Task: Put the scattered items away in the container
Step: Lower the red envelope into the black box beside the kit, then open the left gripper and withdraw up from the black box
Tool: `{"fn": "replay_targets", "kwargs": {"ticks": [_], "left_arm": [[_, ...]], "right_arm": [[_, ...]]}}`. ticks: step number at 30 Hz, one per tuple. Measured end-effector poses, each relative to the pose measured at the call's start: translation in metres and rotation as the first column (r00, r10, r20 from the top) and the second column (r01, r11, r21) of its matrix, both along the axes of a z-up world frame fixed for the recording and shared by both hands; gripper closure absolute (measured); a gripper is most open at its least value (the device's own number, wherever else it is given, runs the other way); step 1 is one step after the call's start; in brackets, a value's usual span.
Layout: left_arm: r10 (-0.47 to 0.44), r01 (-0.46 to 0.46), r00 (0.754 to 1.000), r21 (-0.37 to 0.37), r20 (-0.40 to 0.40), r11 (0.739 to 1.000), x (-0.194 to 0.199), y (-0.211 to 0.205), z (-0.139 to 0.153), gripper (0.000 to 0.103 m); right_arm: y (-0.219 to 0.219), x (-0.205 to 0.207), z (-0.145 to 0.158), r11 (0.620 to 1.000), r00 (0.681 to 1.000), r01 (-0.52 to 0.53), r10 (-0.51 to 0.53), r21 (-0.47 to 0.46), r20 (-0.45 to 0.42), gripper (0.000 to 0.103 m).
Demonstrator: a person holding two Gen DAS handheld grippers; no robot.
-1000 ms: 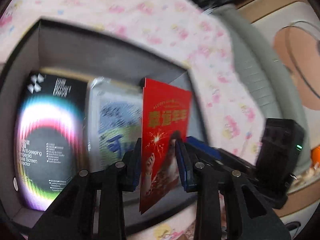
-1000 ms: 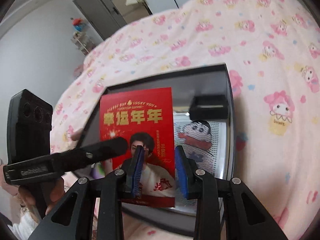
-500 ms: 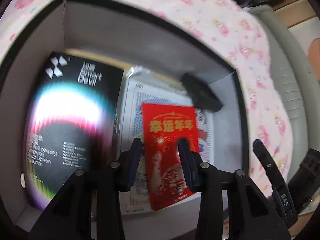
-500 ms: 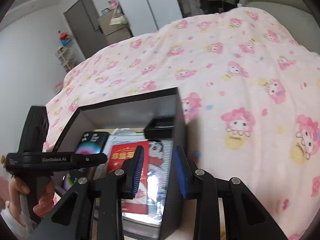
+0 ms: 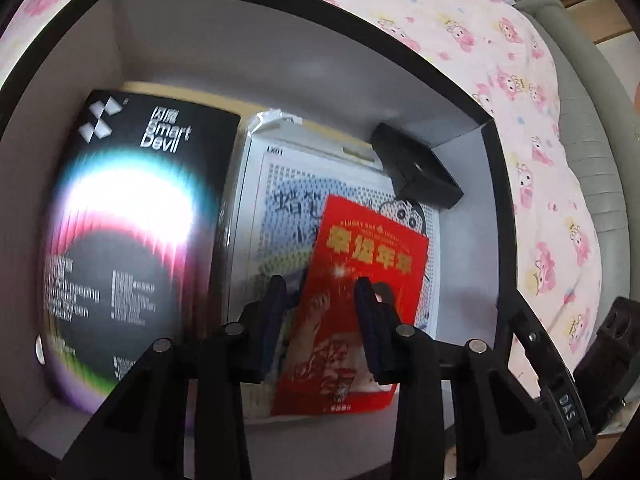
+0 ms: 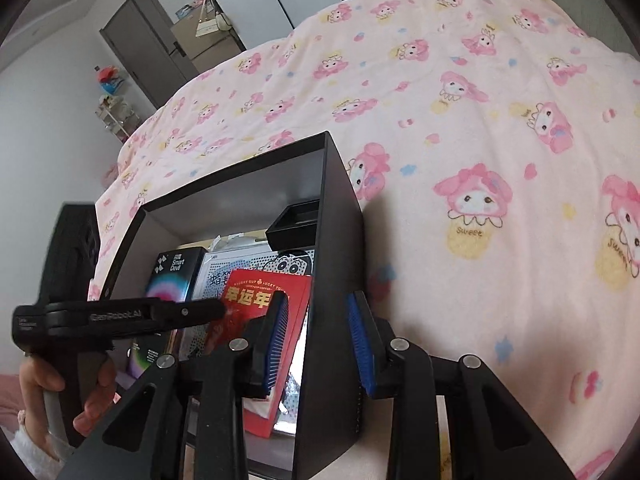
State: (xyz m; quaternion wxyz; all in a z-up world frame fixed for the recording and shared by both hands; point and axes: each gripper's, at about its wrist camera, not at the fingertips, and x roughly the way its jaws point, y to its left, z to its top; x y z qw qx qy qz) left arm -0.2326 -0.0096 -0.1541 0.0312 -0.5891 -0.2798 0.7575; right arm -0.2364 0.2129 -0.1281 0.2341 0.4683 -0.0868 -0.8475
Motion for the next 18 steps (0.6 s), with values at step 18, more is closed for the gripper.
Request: {"fn": "replay_targets", "kwargs": {"ticks": [18], "left_arm": [[-0.106,0.105,0.994,0.06,0.027,0.993,0.012,0.025,-0.005,0.058]], "right_arm": [[0.003,0.002,0.004,1.0,1.0,0.007,-0.007,-0.027,0.001,0.074]]}}
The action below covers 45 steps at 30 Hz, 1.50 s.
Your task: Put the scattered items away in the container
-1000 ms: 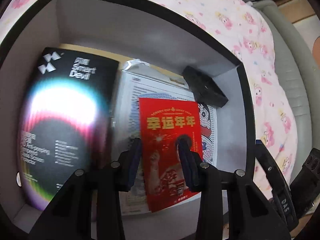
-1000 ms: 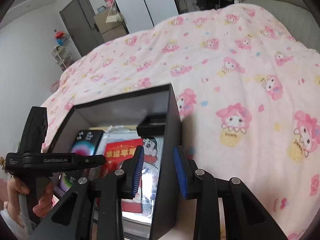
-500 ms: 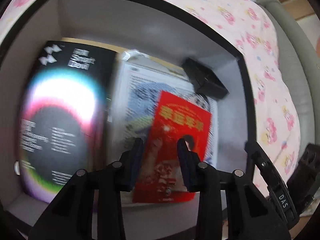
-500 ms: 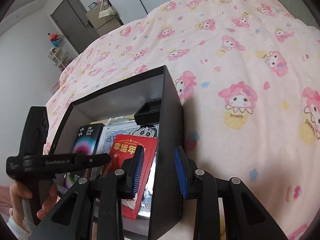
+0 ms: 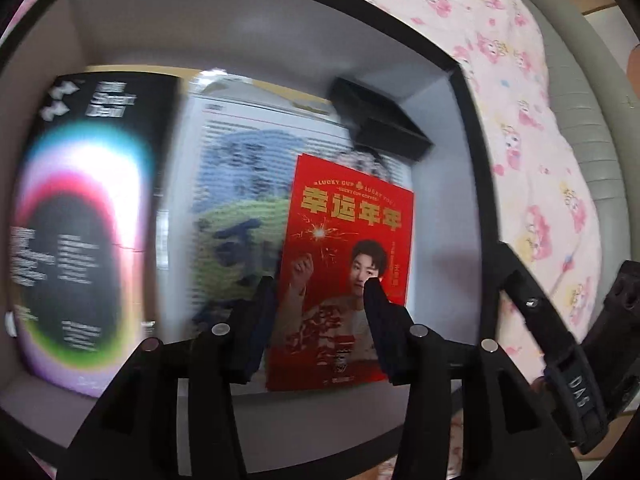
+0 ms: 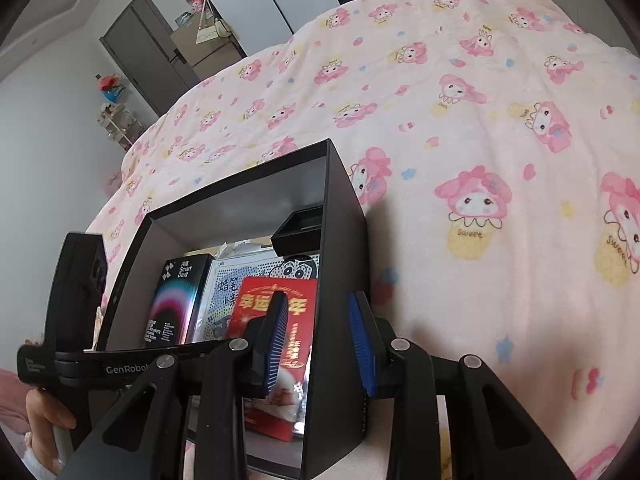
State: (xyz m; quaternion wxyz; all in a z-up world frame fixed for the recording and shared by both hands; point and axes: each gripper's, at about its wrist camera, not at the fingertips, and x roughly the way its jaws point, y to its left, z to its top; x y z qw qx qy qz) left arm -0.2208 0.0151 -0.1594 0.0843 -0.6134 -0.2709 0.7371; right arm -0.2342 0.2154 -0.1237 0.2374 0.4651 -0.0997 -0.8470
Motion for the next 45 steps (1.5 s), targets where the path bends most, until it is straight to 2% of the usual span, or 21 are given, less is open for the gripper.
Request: {"fn": "replay_targets", "kwargs": {"ticks": [2,6,8,10,11,14,19,21,24,25,27,29,30,31,33,35,36,38,40,43,45], "left_arm": [[-0.011,0.009,1.0,0.098,0.026,0.995,0.003,0.001,-0.006,0.058],[0.044,-0.043,0.998,0.014,-0.054,0.999,0.016,-0.014,0.006,0.058],[0.051,-0.048,0.997,0.037,-0.063,0.998,0.022,-0.017,0.006,0.058],[0.037,-0.036,0.998,0.024,-0.053,0.999,0.021,-0.016,0.003,0.058],[0.022,-0.021,0.999,0.03,-0.047,0.999,0.013,-0.004,0.003,0.058],[-0.027,0.03,0.999,0.087,-0.032,0.996,-0.001,0.004,-0.003,0.057],[-0.023,0.029,0.992,0.047,-0.121,0.998,0.012,0.003,0.026,0.057],[-0.037,0.031,0.981,-0.034,-0.189,0.999,0.022,0.004,0.046,0.057],[-0.069,0.016,0.955,-0.185,-0.288,0.983,0.046,0.009,0.084,0.052],[-0.081,0.001,0.937,-0.232,-0.339,0.973,0.046,0.003,0.092,0.048],[-0.1,-0.051,0.888,-0.312,-0.448,0.949,0.051,0.018,0.126,0.024],[-0.109,-0.107,0.841,-0.361,-0.529,0.926,0.062,0.018,0.152,0.017],[-0.117,-0.139,0.818,-0.391,-0.563,0.91,0.067,0.018,0.169,0.015],[-0.122,-0.157,0.804,-0.407,-0.582,0.9,0.074,0.015,0.179,0.014],[-0.126,-0.194,0.784,-0.433,-0.607,0.88,0.086,0.01,0.204,0.009],[-0.118,-0.228,0.754,-0.425,-0.646,0.876,0.099,0.005,0.225,0.007],[-0.114,-0.241,0.739,-0.419,-0.664,0.875,0.104,0.006,0.232,0.001],[-0.119,-0.257,0.71,-0.413,-0.694,0.874,0.123,0.002,0.247,0.001],[-0.132,-0.273,0.699,-0.433,-0.703,0.859,0.137,0.006,0.253,0.001],[-0.133,-0.33,0.693,-0.476,-0.708,0.815,0.172,0.006,0.254,0.001],[-0.104,-0.358,0.681,-0.454,-0.725,0.816,0.196,0.002,0.248,0.001]], "right_arm": [[0.001,-0.001,0.0,1.0,1.0,-0.001,0.001,-0.002,0.0,0.074],[0.004,0.0,0.002,1.0,1.0,0.012,-0.012,0.007,-0.017,0.074],[0.006,0.002,0.003,0.999,0.999,0.023,-0.022,0.032,-0.028,0.074],[0.006,0.002,0.002,0.998,0.999,0.034,-0.033,0.057,-0.032,0.074],[0.005,0.001,0.002,0.997,0.999,0.034,-0.032,0.064,-0.032,0.074],[0.001,0.001,-0.004,0.995,0.999,0.024,-0.021,0.094,-0.023,0.074],[0.001,0.009,-0.002,0.995,1.0,0.02,-0.018,0.102,-0.017,0.074],[0.001,0.015,0.008,0.989,0.998,0.041,-0.033,0.142,-0.057,0.074],[0.001,0.029,0.031,0.983,0.993,0.068,-0.05,0.17,-0.108,0.072],[0.001,0.036,0.041,0.98,0.99,0.081,-0.058,0.181,-0.129,0.069],[-0.001,0.052,0.067,0.973,0.98,0.099,-0.058,0.208,-0.193,0.059],[-0.002,0.064,0.09,0.971,0.968,0.113,-0.06,0.211,-0.244,0.038],[-0.003,0.072,0.104,0.969,0.96,0.13,-0.07,0.212,-0.271,0.034],[-0.003,0.079,0.117,0.967,0.951,0.146,-0.078,0.21,-0.299,0.03],[-0.004,0.091,0.138,0.966,0.938,0.164,-0.089,0.201,-0.335,0.029],[-0.005,0.099,0.156,0.967,0.932,0.178,-0.106,0.182,-0.347,0.029],[-0.005,0.105,0.164,0.966,0.926,0.191,-0.117,0.176,-0.359,0.028],[-0.008,0.119,0.177,0.955,0.907,0.219,-0.124,0.201,-0.402,0.028],[-0.007,0.136,0.187,0.947,0.888,0.256,-0.151,0.194,-0.433,0.028],[-0.007,0.162,0.19,0.953,0.886,0.249,-0.152,0.172,-0.439,0.026],[-0.007,0.18,0.187,0.954,0.882,0.249,-0.152,0.166,-0.447,0.026]]}}
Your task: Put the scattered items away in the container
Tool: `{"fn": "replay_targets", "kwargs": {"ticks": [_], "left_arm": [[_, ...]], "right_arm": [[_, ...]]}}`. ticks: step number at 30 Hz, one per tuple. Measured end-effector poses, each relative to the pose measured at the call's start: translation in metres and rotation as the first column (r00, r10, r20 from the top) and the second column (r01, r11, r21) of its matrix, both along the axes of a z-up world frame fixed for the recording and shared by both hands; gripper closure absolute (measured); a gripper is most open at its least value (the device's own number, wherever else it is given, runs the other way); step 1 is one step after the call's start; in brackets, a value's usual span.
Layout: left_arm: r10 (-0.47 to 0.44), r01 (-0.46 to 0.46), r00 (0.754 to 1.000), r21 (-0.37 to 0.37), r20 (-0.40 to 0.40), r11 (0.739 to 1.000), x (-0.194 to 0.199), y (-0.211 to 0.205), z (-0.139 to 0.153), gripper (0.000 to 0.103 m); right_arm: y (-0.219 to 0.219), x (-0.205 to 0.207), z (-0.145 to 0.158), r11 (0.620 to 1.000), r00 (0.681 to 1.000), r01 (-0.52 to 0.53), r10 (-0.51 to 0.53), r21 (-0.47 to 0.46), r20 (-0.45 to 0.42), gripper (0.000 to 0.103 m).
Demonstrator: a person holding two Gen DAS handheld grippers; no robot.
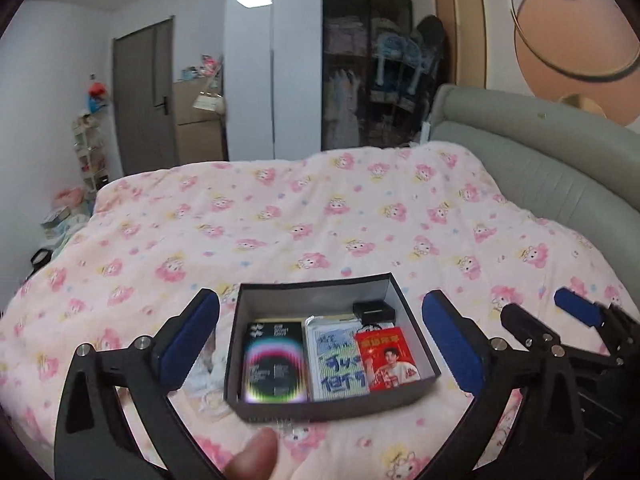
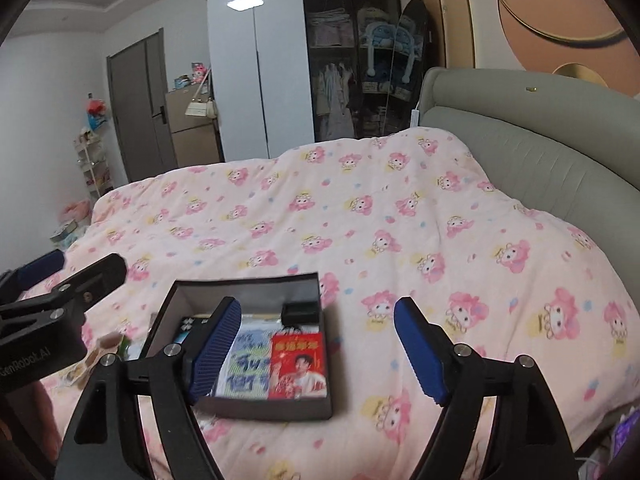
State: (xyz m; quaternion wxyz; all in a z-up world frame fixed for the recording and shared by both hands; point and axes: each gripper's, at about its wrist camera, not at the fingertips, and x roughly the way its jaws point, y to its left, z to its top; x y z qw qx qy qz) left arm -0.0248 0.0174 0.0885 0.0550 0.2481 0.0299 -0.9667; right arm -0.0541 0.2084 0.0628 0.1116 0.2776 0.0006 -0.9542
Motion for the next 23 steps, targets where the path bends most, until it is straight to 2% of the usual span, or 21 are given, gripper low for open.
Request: {"fn": "replay_targets", "kwargs": {"ticks": [3,7,9,23], "left_arm": [[-0.016,0.015,0.999,0.023,0.038,1.0,0.014,-0.001,-0.018,0.001],[0.017,-0.016,0.999,-0.025,0.031,1.0,0.033,0.002,-0.03,0.001],[0.005,-0.005,0.999,-0.012,0.048,1.0,0.036,0.001,-0.033,0.001],[-0.026,0.023,0.996,0.026,0.089,0.999,0.044,0.009,-0.034,0.001]], "right_arm": [[0.001,0.024,-0.013,1.0,1.0,-0.016,0.016,0.0,0.009,0.026],[0.006,0.039,-0.026,1.0,0.999,-0.022,0.022,0.01,0.032,0.026],[0.008,0.042,-0.026,1.0,1.0,-0.019,0.019,0.008,0.023,0.026],[0.006,0.057,-0.027,0.999,0.998,-0.049,0.049,-0.019,0.028,0.026]]}}
